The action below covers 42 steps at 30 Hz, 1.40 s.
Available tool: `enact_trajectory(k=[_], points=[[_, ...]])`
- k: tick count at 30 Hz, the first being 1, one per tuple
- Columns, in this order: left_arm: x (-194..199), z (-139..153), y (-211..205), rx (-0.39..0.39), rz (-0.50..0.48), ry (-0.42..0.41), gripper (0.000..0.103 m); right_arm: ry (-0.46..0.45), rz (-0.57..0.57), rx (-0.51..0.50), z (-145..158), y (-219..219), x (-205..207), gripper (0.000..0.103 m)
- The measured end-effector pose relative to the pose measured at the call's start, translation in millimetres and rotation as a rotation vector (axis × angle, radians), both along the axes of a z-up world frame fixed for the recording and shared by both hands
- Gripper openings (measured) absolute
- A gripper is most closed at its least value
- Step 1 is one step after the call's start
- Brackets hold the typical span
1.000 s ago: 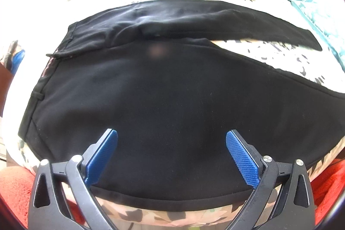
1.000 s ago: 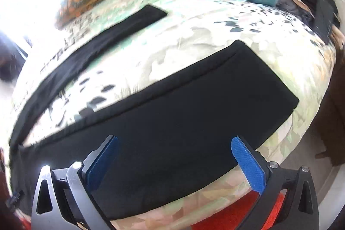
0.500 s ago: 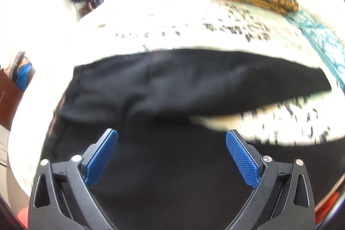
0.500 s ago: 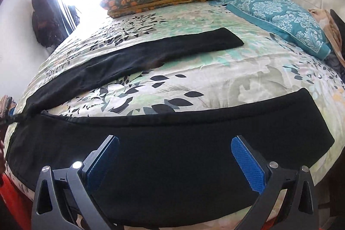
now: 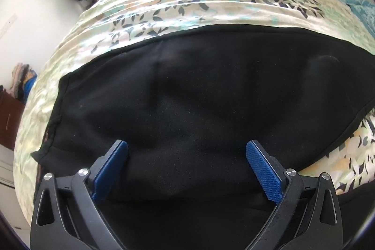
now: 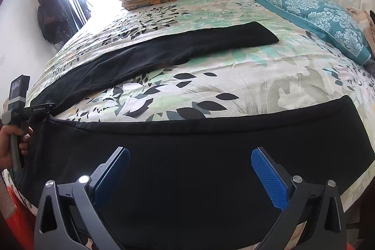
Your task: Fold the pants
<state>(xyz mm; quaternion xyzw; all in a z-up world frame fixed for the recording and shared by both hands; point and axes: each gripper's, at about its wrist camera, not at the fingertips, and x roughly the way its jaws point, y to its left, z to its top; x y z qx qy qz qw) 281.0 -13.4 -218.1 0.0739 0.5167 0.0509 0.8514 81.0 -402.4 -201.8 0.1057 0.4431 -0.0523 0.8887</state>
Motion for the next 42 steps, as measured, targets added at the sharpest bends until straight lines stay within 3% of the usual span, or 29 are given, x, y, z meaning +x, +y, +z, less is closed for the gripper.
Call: enact_trajectory(k=[6,10,13,19,23,26,27,29,33,40,42], points=[[-2.8,57.7,0.7,-0.147,0.002,-0.099,0.101,-0.006,0.046,0.004,1.0,11.0,7.1,0.103],[6.2,71.0,-7.2,-0.197,-0.024,-0.127,0.101,-0.011,0.101,0.158,6.5,11.0,34.1,0.103],[14.8,58.3,-12.8,-0.163,-0.028,-0.125,0.101,0.001,0.133,0.190,22.6,24.9,81.4,0.103],[26.4,-7.5,-2.6,-0.054,0.025,0.005,0.101,0.040,0.251,0.097,44.6,94.8,205.5,0.103],[19.6,-19.8,10.0,-0.115,0.006,-0.046,0.103,0.144,0.343,0.116,1.6,147.8,264.6,0.103],[16.0,-21.2,6.5,-0.102,0.001,-0.082,0.103,0.262,0.395,0.037,-49.9,165.8,285.7,0.103],[14.2,-21.5,6.1,-0.099,0.000,-0.096,0.103,0.271,0.405,0.005,-60.0,162.2,286.9,0.103],[12.3,-22.1,5.6,-0.099,0.000,-0.115,0.103,0.196,0.447,-0.017,-57.1,146.1,282.5,0.103],[12.2,-22.4,5.5,-0.102,0.000,-0.129,0.103,0.226,0.407,-0.101,-62.8,80.7,289.0,0.103],[12.4,-21.9,4.4,-0.091,0.001,-0.125,0.103,0.235,0.081,-0.060,-55.5,-98.1,303.2,0.103],[13.2,-21.5,4.3,-0.091,0.004,-0.119,0.103,0.257,-0.012,-0.094,-52.7,-135.2,303.0,0.103]])
